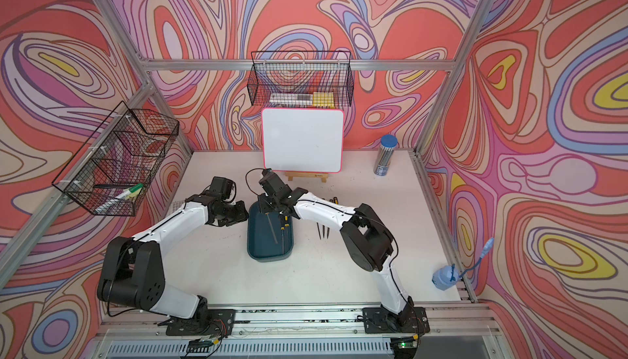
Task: Take the file tool out of the storage box
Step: Pick up the file tool from the storage box, then place the file tool at the center of the board.
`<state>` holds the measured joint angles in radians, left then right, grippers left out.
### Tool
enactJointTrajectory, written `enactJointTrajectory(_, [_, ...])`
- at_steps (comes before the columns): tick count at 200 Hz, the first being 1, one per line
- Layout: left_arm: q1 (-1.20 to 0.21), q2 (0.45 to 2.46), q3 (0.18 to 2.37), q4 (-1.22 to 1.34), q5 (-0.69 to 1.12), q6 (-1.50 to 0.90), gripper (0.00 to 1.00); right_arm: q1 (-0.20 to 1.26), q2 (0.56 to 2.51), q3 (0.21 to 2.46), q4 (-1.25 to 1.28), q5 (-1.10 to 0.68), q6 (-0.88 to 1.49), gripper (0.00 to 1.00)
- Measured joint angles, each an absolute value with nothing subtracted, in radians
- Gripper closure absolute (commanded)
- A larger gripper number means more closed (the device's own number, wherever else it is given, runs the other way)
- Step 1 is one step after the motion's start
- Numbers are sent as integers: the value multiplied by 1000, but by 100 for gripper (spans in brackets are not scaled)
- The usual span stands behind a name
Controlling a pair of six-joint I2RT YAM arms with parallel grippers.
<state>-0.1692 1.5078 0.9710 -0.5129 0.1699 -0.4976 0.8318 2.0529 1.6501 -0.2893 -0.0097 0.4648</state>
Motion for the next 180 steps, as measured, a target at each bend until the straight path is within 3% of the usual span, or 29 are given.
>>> enactJointTrajectory(66, [-169,1511,971,-512,183,-499,61,559,1841,1444,-269,15,427,94])
enactJointTrajectory(126, [-169,1547,996,-508,207,-505,61,368,1843,1339,-439,91,284,95])
enactJointTrajectory(180, [-169,1553,1002,-508,210,-505,61,305,1953,1378,-491,120,201,93])
